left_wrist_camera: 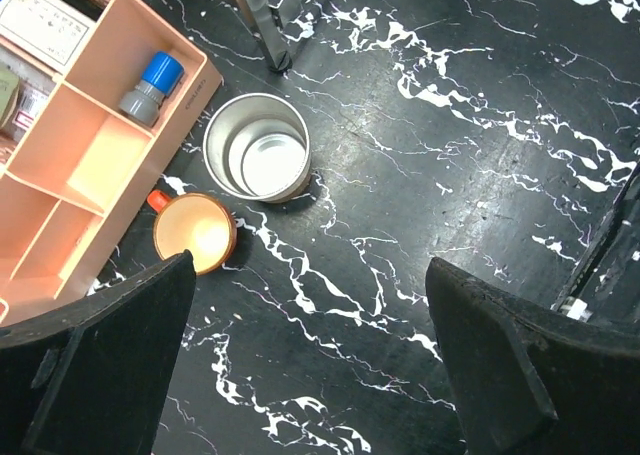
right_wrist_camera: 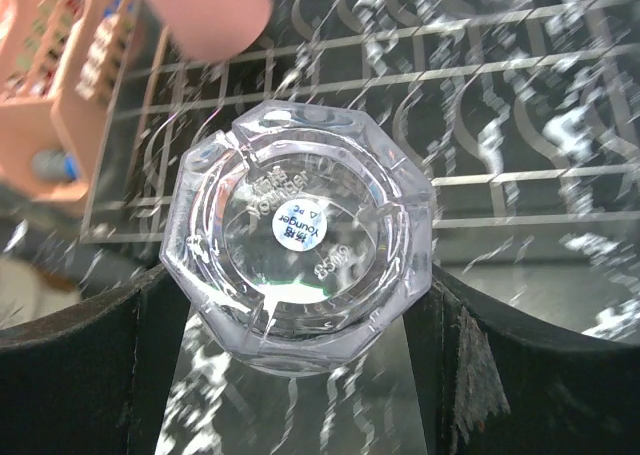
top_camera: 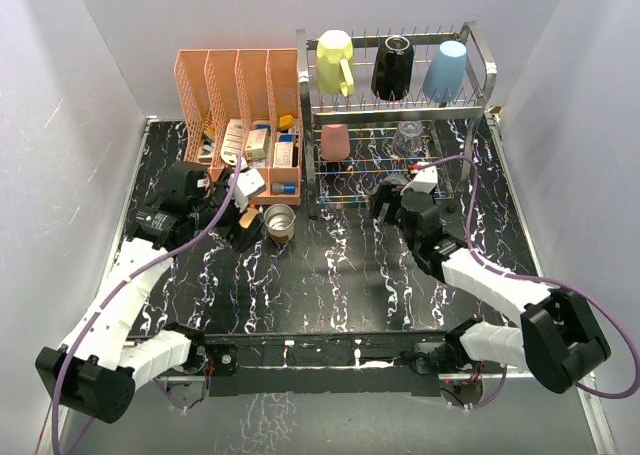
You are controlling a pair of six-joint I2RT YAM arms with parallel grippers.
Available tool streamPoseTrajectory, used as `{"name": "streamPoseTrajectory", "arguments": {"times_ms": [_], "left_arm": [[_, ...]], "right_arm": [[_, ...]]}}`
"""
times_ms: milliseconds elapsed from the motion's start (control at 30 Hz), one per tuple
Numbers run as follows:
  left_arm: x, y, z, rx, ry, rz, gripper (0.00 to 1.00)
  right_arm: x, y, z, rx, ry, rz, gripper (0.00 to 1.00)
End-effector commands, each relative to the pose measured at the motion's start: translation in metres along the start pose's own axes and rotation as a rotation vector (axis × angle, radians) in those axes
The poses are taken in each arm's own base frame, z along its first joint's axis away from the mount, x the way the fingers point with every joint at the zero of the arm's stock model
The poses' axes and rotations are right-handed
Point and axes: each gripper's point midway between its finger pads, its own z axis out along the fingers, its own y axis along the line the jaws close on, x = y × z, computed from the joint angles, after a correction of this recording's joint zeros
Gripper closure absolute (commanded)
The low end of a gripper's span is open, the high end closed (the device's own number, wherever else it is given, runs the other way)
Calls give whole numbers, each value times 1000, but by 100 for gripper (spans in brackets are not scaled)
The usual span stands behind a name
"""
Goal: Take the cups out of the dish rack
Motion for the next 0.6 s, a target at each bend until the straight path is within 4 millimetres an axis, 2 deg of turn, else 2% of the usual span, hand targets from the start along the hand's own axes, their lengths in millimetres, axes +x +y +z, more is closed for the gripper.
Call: {"name": "streamPoseTrajectory", "arguments": {"times_ms": [0,100,333,567], "left_arm": [[-7,-7,-2,34,-75,136,3],[-1,-10,0,39,-90,199,3],[5,-23,-1,77,-133,287,3],[0,-23,-4,29,-209,423,5]], "right_arm": [[6,46,-26,-115,54,193,42],[15,75,-42,-168,127,269,42],[16,146,-78,-394,287,585,43],[6,210,-106,-637,466,870,43]]}}
